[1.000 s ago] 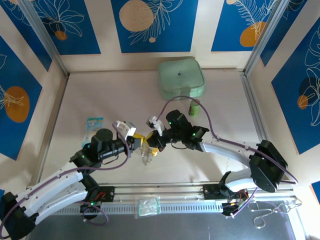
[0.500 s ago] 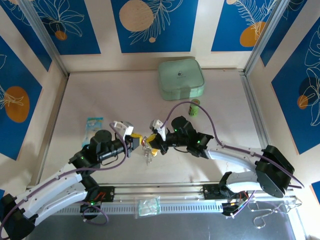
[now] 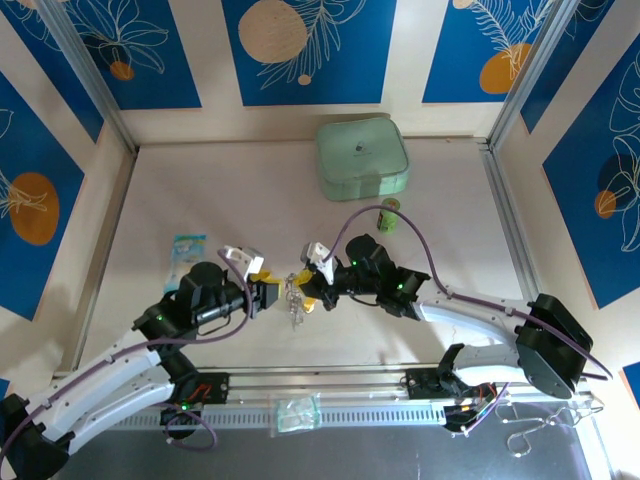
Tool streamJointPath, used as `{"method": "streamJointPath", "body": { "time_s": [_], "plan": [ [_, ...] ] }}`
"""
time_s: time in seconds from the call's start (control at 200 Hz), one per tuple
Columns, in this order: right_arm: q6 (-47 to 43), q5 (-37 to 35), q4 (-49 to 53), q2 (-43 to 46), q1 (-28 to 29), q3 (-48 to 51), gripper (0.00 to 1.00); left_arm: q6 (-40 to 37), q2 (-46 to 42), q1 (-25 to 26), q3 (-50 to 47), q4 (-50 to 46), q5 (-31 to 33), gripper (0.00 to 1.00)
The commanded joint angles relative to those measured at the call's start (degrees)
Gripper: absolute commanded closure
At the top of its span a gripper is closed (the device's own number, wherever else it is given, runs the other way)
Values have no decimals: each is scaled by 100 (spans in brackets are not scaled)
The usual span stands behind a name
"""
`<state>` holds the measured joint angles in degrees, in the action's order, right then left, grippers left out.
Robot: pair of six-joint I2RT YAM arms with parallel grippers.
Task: Put the keys on the keyring
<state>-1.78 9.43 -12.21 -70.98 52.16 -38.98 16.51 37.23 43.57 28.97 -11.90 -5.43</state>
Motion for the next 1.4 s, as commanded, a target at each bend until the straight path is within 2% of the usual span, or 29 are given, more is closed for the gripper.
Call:
{"method": "streamJointPath", "body": {
  "time_s": [0.0, 0.105, 0.31, 0.525, 0.715, 0.855, 0.98, 1.19, 1.315, 1.33, 1.375, 1.395],
  "plan": [
    [-184, 208, -23, 124, 3, 57, 100, -618, -2, -54, 401, -418, 20, 54],
    [-225, 262, -20, 122, 10, 57, 100, -1591, 145, -65, 689, -732, -220, 52],
    [-365, 365, 58, 145, 5, 32, 100, -3605, 1114, -212, 1656, -1783, -1243, 61],
    [-453, 546, 60, 159, -54, 40, 100, -5025, 1667, -815, 2113, -2589, -2484, 63],
    [-499, 649, 58, 138, -59, 15, 100, -5686, 1987, -1041, 2208, -2552, -3012, 56],
    [-511, 674, 91, 142, -72, -4, 100, -5893, 2342, -1069, 2303, -2461, -3357, 57],
    [-482, 700, 57, 111, -67, -21, 100, -6071, 2664, -1068, 2389, -2576, -3541, 67],
    [-504, 694, 112, 82, -45, -69, 100, -6289, 2863, -1068, 2527, -2779, -3658, 100],
    [-274, 651, 101, 184, -140, -55, 100, -6132, 2827, -1065, 2577, -2853, -3759, 100],
    [-199, 662, 89, 208, -177, -50, 96, -6074, 2818, -1064, 2586, -2841, -3770, 100],
    [-28, 683, 129, 256, -269, -64, 72, -5859, 2762, -1070, 2571, -2755, -3766, 100],
    [17, 663, 192, 304, -299, -75, 65, -5681, 2721, -1067, 2543, -2670, -3745, 100]
  ]
}}
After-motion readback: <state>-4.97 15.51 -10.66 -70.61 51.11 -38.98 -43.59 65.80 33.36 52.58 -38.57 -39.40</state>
